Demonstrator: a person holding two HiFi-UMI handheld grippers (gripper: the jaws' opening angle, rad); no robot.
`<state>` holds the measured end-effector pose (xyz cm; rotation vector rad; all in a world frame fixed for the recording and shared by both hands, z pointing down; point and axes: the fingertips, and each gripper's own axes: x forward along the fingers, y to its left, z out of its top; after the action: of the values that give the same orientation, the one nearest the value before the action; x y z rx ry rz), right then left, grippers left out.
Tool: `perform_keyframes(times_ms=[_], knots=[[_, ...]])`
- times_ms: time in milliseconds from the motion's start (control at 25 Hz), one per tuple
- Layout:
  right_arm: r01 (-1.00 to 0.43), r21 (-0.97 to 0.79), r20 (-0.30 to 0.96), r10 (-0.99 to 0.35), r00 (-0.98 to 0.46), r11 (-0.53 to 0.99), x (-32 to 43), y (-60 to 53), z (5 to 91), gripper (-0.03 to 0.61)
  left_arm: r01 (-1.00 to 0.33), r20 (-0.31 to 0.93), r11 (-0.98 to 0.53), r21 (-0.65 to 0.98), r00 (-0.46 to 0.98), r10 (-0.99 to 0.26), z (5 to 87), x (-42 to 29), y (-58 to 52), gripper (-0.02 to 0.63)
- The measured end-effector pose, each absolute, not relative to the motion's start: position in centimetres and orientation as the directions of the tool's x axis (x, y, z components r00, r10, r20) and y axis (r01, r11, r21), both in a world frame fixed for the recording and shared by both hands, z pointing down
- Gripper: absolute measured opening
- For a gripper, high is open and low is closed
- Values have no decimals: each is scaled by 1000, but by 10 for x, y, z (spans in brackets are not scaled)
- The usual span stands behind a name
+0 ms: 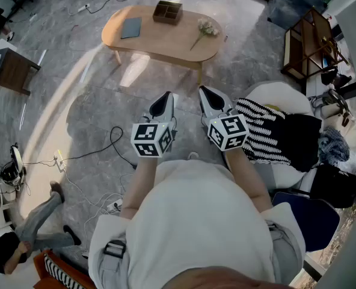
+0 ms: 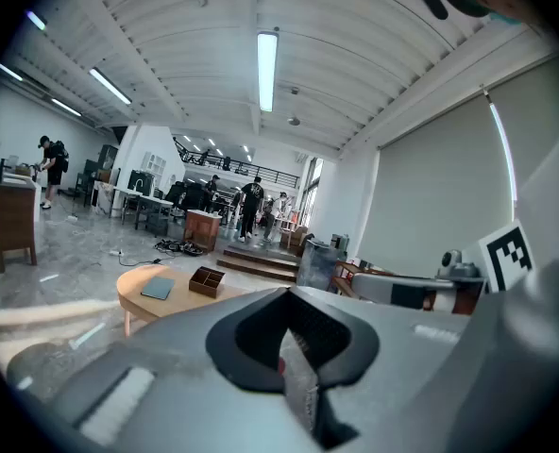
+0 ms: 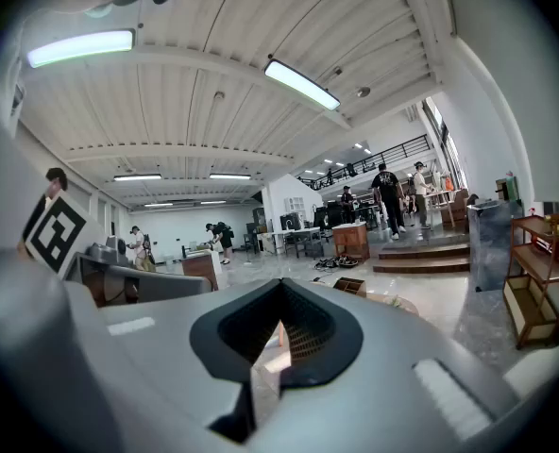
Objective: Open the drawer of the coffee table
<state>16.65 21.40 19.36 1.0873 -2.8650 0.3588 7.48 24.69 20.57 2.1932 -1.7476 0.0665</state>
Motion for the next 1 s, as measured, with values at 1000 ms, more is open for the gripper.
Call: perform_keyframes(times_ms=[1000], knots=[[-625,-182,145,-608,-781,759,174,231,203,0,-972,265,-110,209,164,-950,219,77,260,0]])
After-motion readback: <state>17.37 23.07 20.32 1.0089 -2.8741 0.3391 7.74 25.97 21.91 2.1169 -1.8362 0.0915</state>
